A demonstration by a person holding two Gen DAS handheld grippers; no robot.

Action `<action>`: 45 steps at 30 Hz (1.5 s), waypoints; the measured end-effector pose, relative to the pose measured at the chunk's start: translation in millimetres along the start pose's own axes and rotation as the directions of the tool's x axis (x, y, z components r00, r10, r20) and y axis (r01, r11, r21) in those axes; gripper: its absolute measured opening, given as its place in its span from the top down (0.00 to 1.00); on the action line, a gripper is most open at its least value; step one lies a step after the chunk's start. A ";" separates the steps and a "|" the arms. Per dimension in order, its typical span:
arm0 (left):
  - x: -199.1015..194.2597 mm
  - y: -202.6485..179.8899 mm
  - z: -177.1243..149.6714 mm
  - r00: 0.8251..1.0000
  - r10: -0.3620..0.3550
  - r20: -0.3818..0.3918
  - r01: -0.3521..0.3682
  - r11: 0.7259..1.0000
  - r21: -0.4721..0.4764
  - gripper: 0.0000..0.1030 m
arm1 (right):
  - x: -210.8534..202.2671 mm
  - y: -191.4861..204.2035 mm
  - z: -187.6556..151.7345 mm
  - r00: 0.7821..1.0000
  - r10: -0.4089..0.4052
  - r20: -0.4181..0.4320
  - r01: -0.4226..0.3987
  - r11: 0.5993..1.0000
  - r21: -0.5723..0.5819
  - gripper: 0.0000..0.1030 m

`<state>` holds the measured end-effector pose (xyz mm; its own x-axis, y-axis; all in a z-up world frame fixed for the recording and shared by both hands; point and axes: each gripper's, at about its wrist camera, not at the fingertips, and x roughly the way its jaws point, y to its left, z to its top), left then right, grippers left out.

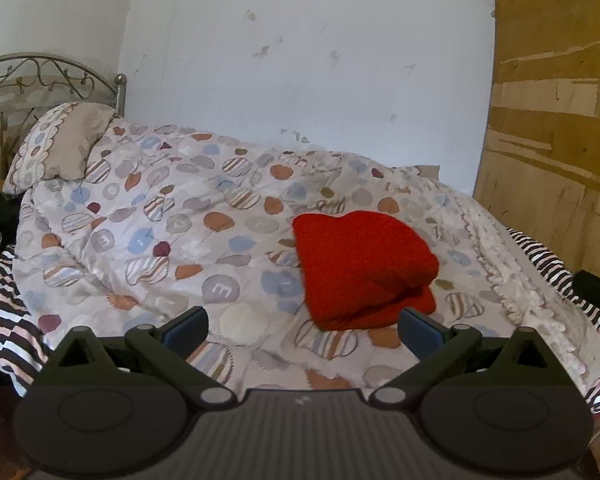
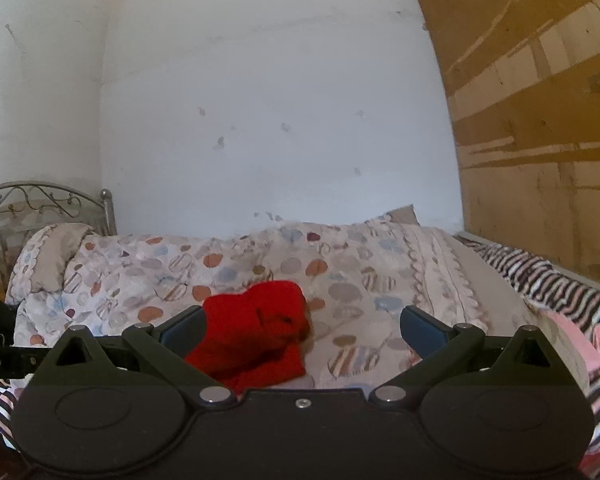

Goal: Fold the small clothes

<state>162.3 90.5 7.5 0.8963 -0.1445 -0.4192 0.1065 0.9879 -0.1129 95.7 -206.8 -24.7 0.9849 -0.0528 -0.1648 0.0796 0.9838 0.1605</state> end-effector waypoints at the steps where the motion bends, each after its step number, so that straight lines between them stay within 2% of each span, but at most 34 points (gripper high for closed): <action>1: 0.4 2.8 -2.5 1.000 0.005 0.002 -0.005 1.000 0.003 0.00 | -0.7 0.9 -4.2 1.000 0.000 -0.005 0.000 1.000 0.001 0.00; 11: 13.4 11.6 -21.2 1.000 0.008 -0.017 -0.008 1.000 0.026 0.00 | 2.1 10.0 -39.0 0.995 0.000 -0.099 -0.003 0.999 -0.032 0.00; 20: 24.1 -0.4 -38.2 1.000 -0.017 -0.011 0.019 0.992 0.123 0.00 | 16.7 10.1 -52.7 0.988 -0.004 -0.154 -0.002 0.999 -0.037 0.01; 26: 29.0 -5.3 -44.7 0.999 -0.026 -0.029 0.029 0.991 0.132 0.00 | 27.1 3.8 -60.0 0.977 -0.019 -0.211 0.017 1.000 -0.010 0.01; 32: 31.7 -2.1 -46.9 0.999 -0.017 -0.052 0.023 0.993 0.115 0.00 | 28.7 2.6 -62.4 0.975 -0.023 -0.221 0.023 1.000 -0.007 0.01; 45: 30.0 -0.8 -47.6 0.999 -0.014 -0.047 0.020 0.993 0.115 0.00 | 29.4 2.8 -62.2 0.975 -0.019 -0.223 0.018 1.000 -0.005 0.01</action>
<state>168.7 82.7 -47.9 0.8733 -0.1613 -0.4597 0.1728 0.9848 -0.0172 115.3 -195.0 -89.6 0.9243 -0.0318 -0.3803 0.0965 0.9836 0.1522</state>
